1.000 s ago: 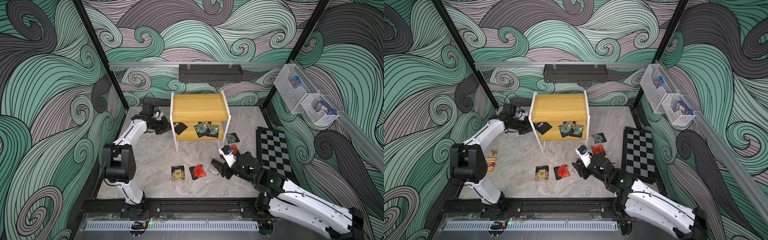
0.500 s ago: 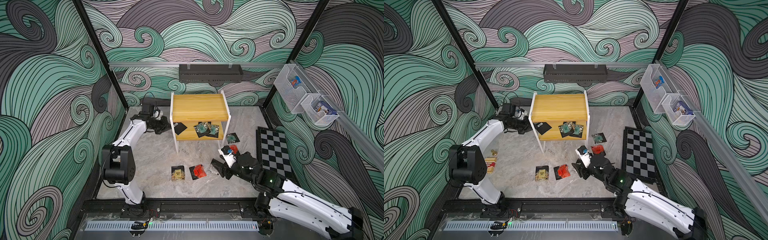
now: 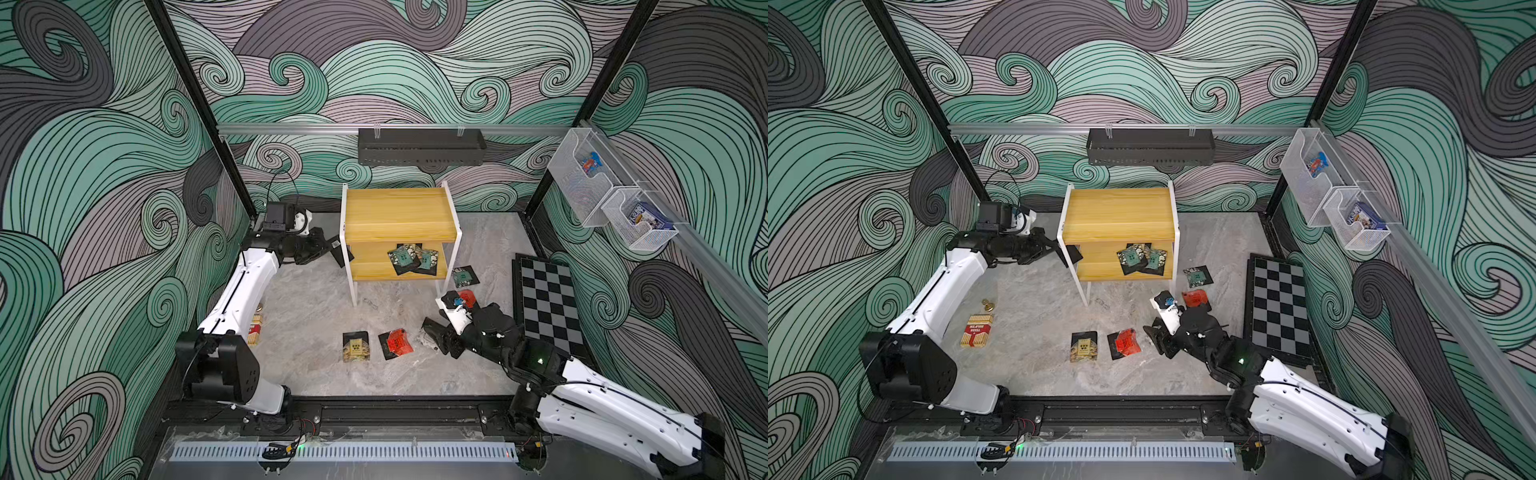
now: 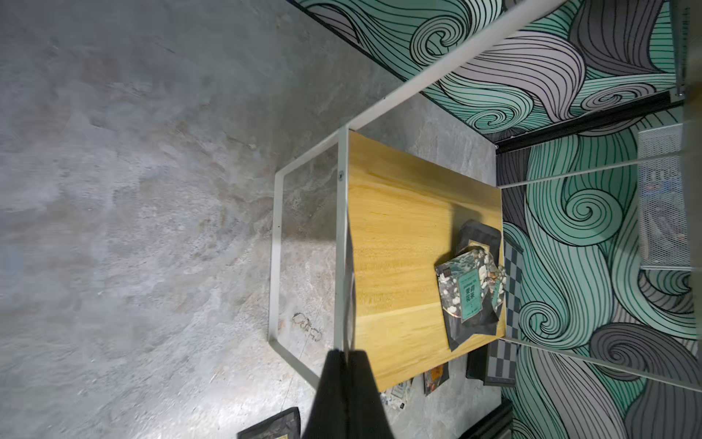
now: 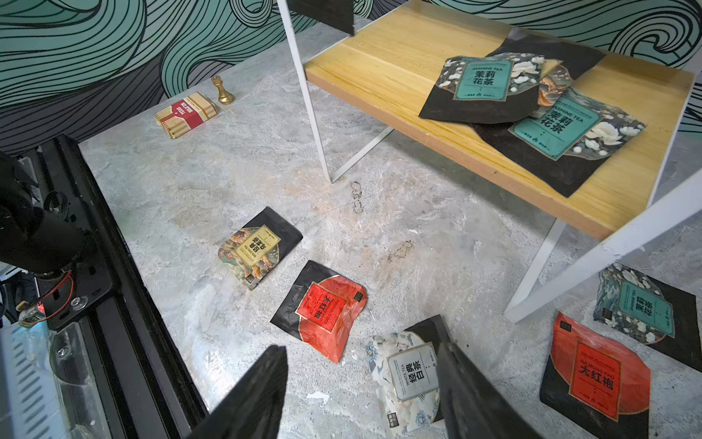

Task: Remove the tea bags from the shelf
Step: Pick up the tea bag from the shelf, then place the tea bag at the center of the board.

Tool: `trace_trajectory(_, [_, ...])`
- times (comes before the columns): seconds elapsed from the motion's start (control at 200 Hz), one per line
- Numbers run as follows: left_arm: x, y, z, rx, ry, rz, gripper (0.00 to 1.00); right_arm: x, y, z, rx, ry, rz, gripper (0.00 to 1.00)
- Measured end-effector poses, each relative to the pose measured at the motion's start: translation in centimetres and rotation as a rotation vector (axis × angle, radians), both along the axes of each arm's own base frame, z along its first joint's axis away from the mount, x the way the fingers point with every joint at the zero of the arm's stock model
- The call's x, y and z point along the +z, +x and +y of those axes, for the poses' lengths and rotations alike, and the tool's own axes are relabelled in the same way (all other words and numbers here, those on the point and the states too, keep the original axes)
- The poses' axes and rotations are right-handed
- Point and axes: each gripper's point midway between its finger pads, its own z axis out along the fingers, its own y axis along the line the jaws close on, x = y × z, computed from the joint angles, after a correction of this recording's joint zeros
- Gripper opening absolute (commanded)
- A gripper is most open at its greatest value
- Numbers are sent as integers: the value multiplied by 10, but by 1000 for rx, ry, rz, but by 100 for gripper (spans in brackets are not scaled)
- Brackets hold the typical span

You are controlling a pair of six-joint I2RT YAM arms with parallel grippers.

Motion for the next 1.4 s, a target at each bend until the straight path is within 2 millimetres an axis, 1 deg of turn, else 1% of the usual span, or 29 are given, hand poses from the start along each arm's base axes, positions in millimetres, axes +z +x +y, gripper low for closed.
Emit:
trace_trajectory(0.075, [15, -10, 10, 37, 46, -51, 0, 2, 0, 0, 0, 4, -5, 66])
trace_trajectory(0.175, [29, -28, 22, 76, 96, -87, 0, 2, 0, 0, 0, 6, -7, 66])
trace_trajectory(0.225, [31, -35, 27, 92, 117, -92, 0, 2, 0, 0, 1, 6, -7, 66])
trace_trajectory(0.28, [29, -43, 32, 107, 140, -79, 0, 2, 0, 0, 1, 7, -7, 66])
trace_trajectory(0.355, [19, -55, 38, 126, 173, -40, 0, 2, 1, 0, 1, 7, -6, 66])
trace_trajectory(0.555, [-19, -90, 54, 164, 255, 114, 0, 0, 0, 2, 14, -2, 0, 66])
trace_trajectory(0.776, [-50, -127, 70, 186, 351, 295, 0, -1, 0, 3, 23, -5, 0, 66])
trace_trajectory(0.866, [-64, -138, 74, 186, 399, 386, 0, 0, 0, 4, 23, -1, -3, 67])
trace_trajectory(0.946, [-80, -147, 77, 177, 464, 472, 0, 1, 0, 4, 23, 1, -5, 66])
trace_trajectory(1.061, [-99, -156, 76, 144, 554, 579, 0, 1, 1, 4, 22, 4, -8, 66])
trace_trajectory(1.221, [-119, -159, 67, 100, 641, 667, 0, 5, 1, 2, 15, 14, -19, 67])
trace_trajectory(1.401, [-142, -166, 54, 61, 695, 748, 0, 11, 2, 0, 6, 29, -37, 67])
